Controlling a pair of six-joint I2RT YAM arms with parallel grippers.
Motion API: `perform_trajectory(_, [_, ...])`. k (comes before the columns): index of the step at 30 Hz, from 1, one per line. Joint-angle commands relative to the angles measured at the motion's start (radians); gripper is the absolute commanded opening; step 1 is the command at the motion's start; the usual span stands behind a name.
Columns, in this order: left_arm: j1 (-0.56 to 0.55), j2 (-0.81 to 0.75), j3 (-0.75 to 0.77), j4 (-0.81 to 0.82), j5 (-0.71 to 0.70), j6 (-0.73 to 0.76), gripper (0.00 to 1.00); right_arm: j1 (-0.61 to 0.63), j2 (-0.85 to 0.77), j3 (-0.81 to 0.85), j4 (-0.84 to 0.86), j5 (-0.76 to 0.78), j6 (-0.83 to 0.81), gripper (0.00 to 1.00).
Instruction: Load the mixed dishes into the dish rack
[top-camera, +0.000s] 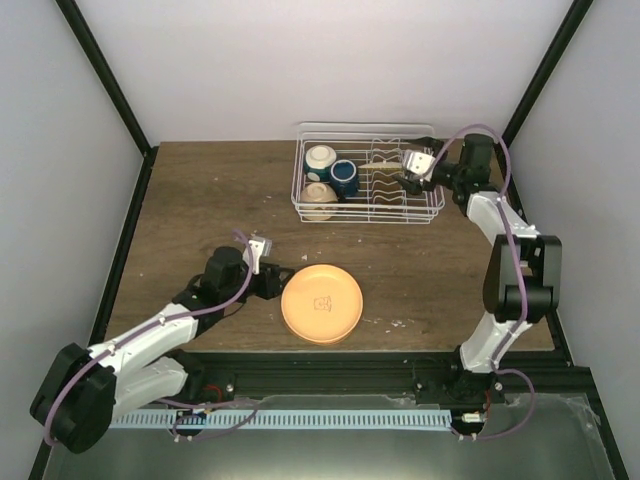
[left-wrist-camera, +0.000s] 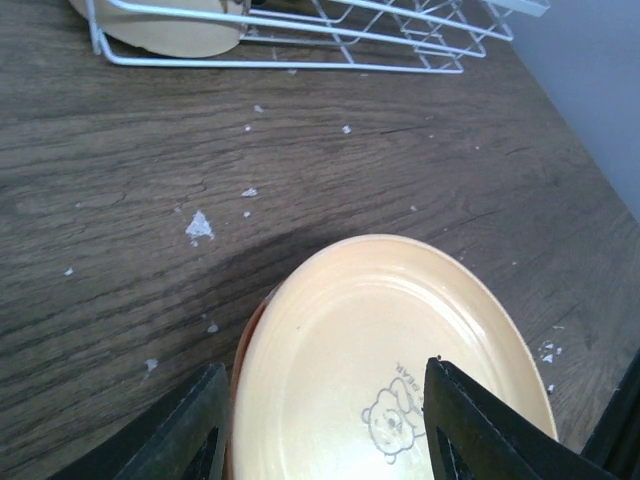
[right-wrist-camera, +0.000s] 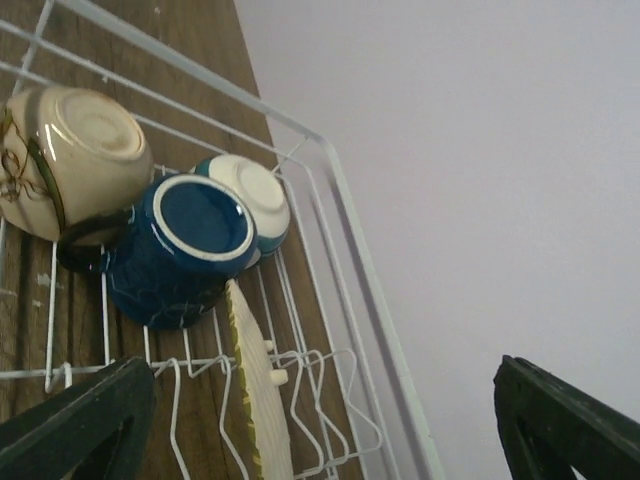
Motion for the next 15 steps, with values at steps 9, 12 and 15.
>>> perform_trajectory(9, [0.0,0.063,0.004,-0.076,-0.022,0.002,0.54,0.034,-0.322,-0.053,0.11,0.239,1.049,0.98])
perform_trajectory(12, [0.0,0.052,-0.02,-0.065,-0.007,-0.001,0.54,0.143,-0.387,-0.157,0.058,0.412,1.137,0.98])
perform_trajectory(15, [-0.002,0.046,-0.037,-0.06,0.008,0.002,0.54,0.277,-0.431,-0.265,0.021,0.524,1.19,0.98])
